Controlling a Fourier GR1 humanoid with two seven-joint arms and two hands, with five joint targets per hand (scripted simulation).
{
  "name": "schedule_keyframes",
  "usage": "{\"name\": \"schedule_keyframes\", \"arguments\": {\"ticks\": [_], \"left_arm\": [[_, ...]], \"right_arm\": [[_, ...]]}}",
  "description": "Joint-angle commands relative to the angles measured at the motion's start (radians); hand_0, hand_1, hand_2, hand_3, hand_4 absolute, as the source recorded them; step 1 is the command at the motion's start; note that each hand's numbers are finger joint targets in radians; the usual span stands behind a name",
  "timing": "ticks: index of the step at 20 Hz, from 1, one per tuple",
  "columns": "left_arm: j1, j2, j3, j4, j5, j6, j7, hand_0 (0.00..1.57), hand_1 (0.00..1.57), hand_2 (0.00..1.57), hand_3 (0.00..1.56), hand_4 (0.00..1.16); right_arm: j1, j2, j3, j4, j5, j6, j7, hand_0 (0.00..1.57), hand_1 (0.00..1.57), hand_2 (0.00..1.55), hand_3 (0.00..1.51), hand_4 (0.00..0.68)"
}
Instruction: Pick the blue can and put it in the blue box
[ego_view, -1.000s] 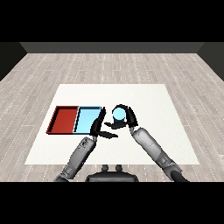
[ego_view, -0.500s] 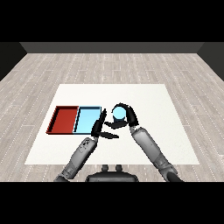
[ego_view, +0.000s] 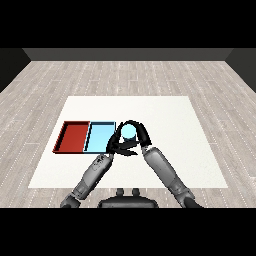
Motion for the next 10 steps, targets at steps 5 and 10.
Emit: {"name": "schedule_keyframes", "arguments": {"ticks": [5,10], "left_arm": [[-0.008,-0.001,0.026,0.014,0.048,-0.093,-0.051,0.00,0.00,0.00,0.00,0.00],[-0.063,-0.004,-0.028,0.073,0.103,0.033,-0.046,0.00,0.00,0.00,0.00,0.00]], "right_arm": [[0.030,0.017,0.068,-0.050,0.011,-0.011,0.033,1.48,1.48,1.45,1.38,0.556],[-0.010,0.017,0.065,0.027,-0.053,-0.033,-0.042,1.50,1.50,1.46,1.39,0.576]]}}
